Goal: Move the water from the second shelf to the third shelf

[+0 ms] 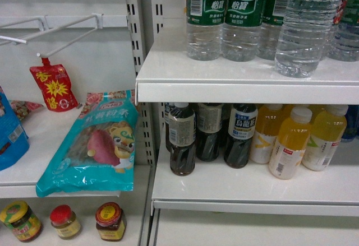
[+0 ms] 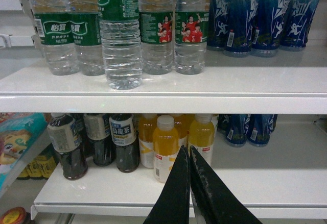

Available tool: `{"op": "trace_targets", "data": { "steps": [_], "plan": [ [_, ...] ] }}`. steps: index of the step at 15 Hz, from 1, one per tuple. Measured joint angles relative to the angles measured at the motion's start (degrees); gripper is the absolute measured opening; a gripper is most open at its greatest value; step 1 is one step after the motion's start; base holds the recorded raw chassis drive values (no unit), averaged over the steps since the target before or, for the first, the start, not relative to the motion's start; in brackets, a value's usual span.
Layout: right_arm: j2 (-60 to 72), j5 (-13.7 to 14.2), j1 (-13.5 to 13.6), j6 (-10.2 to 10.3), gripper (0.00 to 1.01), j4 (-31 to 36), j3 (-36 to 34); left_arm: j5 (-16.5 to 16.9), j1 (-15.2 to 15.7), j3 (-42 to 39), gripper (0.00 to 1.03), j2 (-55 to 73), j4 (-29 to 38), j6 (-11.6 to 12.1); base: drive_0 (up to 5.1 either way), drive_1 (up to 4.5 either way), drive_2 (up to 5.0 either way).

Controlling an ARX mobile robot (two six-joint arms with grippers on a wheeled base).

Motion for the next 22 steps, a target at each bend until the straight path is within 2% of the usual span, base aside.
{"op": "trace_targets", "data": {
  "steps": [1, 7, 8, 9, 22],
  "plan": [
    [0.00, 0.00, 0.00, -0.02, 0.05, -0.02, 0.00, -0.02, -0.02, 0.00, 0.98, 0.00, 0.00, -0.02, 0.0, 0.00, 0.0],
    [0.00, 0.00, 0.00, -0.02, 0.92, -0.02, 0.00, -0.02, 0.00, 0.00, 0.98, 0.00, 0.00, -0.02, 0.0, 0.00, 0.0],
    [-0.02, 0.00, 0.00, 0.00, 1.00, -0.02, 0.00, -0.04, 0.00, 0.00, 0.98, 0.00, 0.00, 0.00, 0.0, 0.00, 0.0],
    [0.00, 0.00, 0.00, -0.02, 0.97, -0.02, 0.00, -0.04, -0.02, 0.00, 0.98, 0.00, 0.00, -0.02, 0.0, 0.00, 0.0],
    [0.00, -0.02, 0.00, -0.09, 0.98, 0.02, 0.00, -0.04, 0.00, 0.00, 0.98, 0.00, 0.02, -0.02, 0.0, 0.00, 0.0]
  ]
}}
